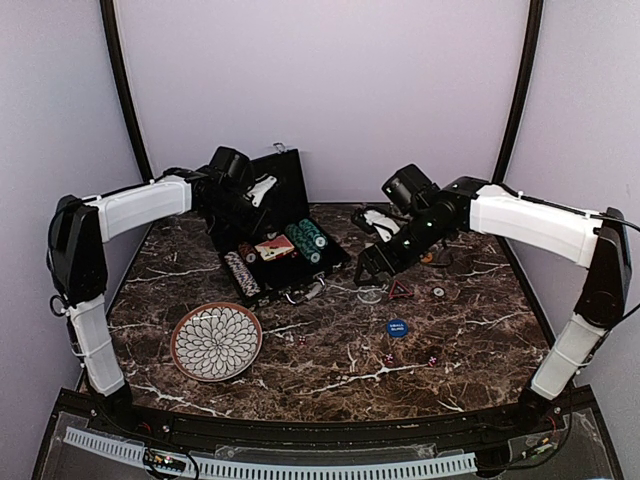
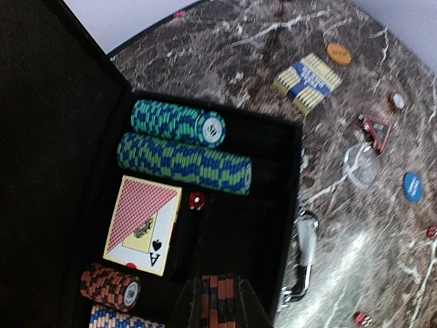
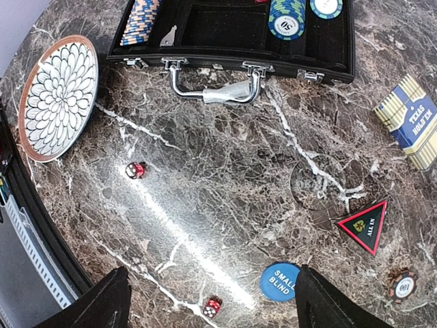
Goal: Pack up texas hold em set
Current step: Place the pile of poker chips in the slot.
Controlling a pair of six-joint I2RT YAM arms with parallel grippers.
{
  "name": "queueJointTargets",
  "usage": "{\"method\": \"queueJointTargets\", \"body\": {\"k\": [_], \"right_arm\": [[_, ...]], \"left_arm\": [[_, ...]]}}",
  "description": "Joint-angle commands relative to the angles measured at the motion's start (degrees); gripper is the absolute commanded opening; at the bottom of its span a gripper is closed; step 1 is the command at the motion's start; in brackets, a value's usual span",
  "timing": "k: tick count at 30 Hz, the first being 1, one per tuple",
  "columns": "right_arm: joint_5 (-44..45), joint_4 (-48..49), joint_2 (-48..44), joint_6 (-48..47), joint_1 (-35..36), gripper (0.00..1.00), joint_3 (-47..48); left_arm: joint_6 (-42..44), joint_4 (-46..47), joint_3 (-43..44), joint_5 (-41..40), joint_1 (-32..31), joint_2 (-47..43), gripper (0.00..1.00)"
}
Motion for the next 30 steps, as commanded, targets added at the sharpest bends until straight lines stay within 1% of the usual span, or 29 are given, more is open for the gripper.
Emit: {"method": "queueJointTargets", "body": {"k": [1, 4, 8, 22, 30], "right_arm": [[-1.43, 2.76, -1.79, -0.99, -0.86, 0.84, -2.09], [-1.56, 2.83, -1.79, -1.17, -0.99, 0.84, -2.55], [-1.42, 2.80, -1.77, -1.33, -1.21, 0.84, -2.90], [-1.96, 2.54, -1.18, -0.64, -1.26, 0.84, -3.30], [-2.06, 2.54, -1.02, -0.38, -1.28, 0.84, -3.66]], "left_arm": [[14.39, -8.78, 2.33, -7.40, 0.21, 4.00, 0.00], [18.50, -9.30, 3.01, -9.56, 0.32, 6.04, 0.00], [21.05, -8.58, 3.46, -10.79, 0.64, 8.27, 0.00], [23.17, -7.80, 5.83, -14.54, 1.55, 14.11, 0.00], [23.72, -7.78, 6.54, -14.76, 1.95, 15.72, 0.00]]}}
